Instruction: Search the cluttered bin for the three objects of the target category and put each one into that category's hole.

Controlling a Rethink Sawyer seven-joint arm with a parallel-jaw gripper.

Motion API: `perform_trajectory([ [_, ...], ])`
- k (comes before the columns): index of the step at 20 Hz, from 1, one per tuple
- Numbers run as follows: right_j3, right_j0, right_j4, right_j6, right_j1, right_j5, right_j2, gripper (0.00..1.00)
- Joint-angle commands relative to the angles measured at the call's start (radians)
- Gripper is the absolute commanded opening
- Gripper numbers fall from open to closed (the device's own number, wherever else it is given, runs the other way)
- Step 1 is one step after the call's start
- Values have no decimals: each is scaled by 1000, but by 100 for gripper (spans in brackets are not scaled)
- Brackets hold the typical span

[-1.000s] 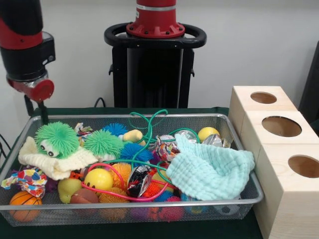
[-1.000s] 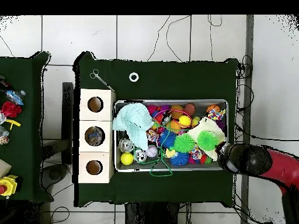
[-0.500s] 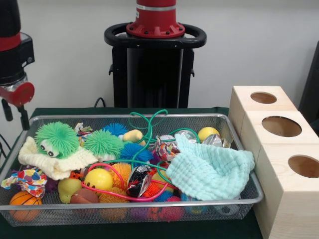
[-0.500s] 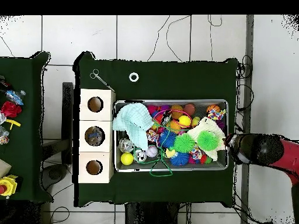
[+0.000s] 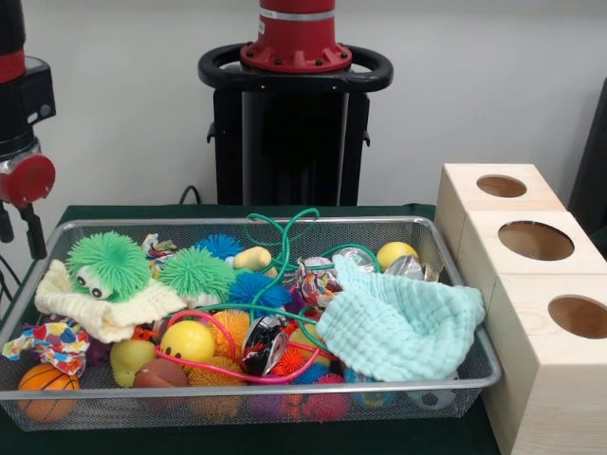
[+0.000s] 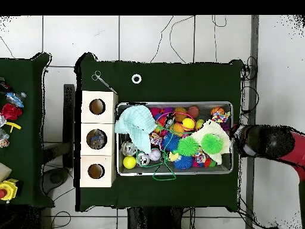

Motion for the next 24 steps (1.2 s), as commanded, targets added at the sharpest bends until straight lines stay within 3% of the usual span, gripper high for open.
perform_trajectory([
  [1, -5, 14, 55, -142, 40, 7, 99, 100],
  [13, 39, 47, 75, -44, 65, -143, 120, 100],
  [24, 70, 101, 68, 12, 101, -244, 61, 100],
])
